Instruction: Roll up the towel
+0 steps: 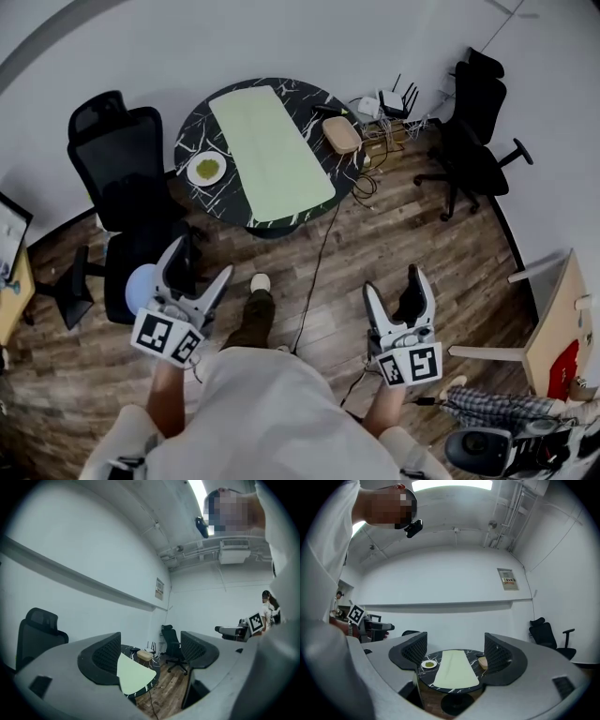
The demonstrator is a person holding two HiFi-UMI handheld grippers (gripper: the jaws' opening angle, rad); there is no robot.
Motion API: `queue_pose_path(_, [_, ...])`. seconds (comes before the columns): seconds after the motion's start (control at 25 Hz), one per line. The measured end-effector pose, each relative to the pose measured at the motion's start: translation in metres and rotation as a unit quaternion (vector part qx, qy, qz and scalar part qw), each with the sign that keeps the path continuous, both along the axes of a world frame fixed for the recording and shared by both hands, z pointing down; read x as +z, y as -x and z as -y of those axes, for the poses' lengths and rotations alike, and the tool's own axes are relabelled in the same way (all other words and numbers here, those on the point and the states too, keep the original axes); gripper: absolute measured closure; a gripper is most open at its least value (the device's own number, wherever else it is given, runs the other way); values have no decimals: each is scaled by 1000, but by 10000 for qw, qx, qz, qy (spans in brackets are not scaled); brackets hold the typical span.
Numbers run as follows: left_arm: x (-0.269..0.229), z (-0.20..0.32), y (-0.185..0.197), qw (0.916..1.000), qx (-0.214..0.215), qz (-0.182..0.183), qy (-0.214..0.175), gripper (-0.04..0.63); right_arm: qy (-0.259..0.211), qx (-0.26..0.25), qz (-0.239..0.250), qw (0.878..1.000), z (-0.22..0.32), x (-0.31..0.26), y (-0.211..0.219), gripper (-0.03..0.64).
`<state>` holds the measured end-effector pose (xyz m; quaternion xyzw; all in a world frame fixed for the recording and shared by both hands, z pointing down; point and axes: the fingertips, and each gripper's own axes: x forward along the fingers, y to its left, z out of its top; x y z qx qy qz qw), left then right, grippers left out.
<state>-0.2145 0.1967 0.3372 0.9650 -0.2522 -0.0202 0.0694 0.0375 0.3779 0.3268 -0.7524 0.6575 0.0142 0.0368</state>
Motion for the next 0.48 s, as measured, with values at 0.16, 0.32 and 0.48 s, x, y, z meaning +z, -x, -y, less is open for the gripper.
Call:
queue_pose_path(0.16, [5,43,-36,9999,159,53,30,227,107,24,-5,9999,43,4,-24,278])
queue_pose_path(0.32, [18,97,-62,9994,238,163,167,227,299,-16,11,9995,100,12,-43,278])
queue_pose_path(0.48, [28,158,-80,9990,212,203,338,227,481,-118,10,9988,169,16,-61,278])
